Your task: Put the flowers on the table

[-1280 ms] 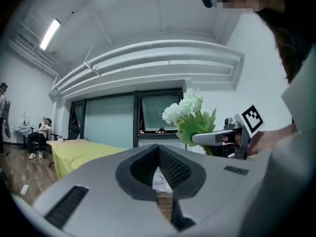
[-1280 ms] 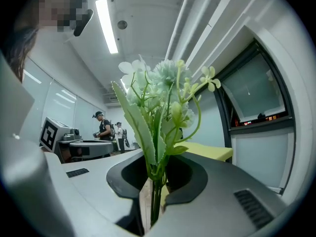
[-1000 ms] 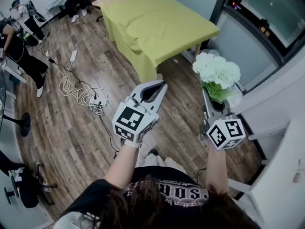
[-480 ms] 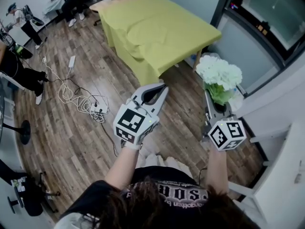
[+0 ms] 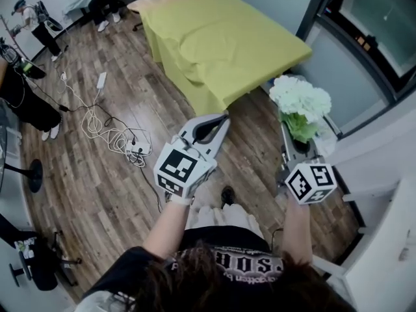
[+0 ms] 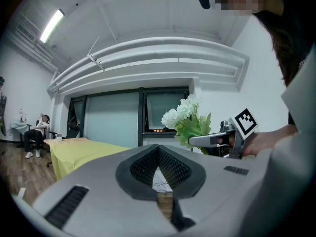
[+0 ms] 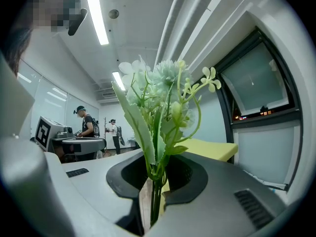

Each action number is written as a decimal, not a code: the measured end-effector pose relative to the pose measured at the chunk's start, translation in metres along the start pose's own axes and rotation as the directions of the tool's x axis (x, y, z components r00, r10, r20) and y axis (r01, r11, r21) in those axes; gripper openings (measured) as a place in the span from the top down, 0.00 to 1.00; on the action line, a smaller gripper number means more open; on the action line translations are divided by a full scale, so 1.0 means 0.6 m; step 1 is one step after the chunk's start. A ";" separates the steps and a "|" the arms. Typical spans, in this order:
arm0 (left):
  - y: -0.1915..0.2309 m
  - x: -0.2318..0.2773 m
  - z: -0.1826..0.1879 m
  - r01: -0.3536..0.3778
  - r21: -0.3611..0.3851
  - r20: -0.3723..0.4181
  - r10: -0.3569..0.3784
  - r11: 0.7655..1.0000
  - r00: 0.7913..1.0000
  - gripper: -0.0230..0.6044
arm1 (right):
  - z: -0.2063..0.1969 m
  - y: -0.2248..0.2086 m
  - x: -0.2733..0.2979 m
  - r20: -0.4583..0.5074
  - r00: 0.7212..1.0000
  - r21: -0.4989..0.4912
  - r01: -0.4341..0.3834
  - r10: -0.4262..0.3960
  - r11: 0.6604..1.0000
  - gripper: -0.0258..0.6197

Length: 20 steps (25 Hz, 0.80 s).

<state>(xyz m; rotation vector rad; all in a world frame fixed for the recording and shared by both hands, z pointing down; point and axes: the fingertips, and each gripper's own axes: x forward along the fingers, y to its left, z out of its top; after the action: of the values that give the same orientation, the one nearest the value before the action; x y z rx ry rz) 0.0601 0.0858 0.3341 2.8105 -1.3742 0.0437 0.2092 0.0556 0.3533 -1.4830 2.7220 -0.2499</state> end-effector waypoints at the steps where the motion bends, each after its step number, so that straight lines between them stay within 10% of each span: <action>1: 0.007 0.002 -0.002 -0.005 -0.002 -0.002 0.005 1.000 1.000 0.97 | -0.003 -0.001 0.010 -0.005 1.000 0.004 -0.005 0.005 1.000 0.83; 20: 0.223 0.121 0.009 -0.095 0.011 -0.002 0.095 0.995 0.995 0.97 | 0.001 -0.051 0.296 -0.038 0.993 0.010 -0.116 0.116 0.993 0.83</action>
<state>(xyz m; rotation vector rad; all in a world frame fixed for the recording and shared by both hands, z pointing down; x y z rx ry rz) -0.0010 -0.0539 0.3309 2.7506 -1.5105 0.0550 0.1378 -0.1091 0.3661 -1.3258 2.8215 -0.2884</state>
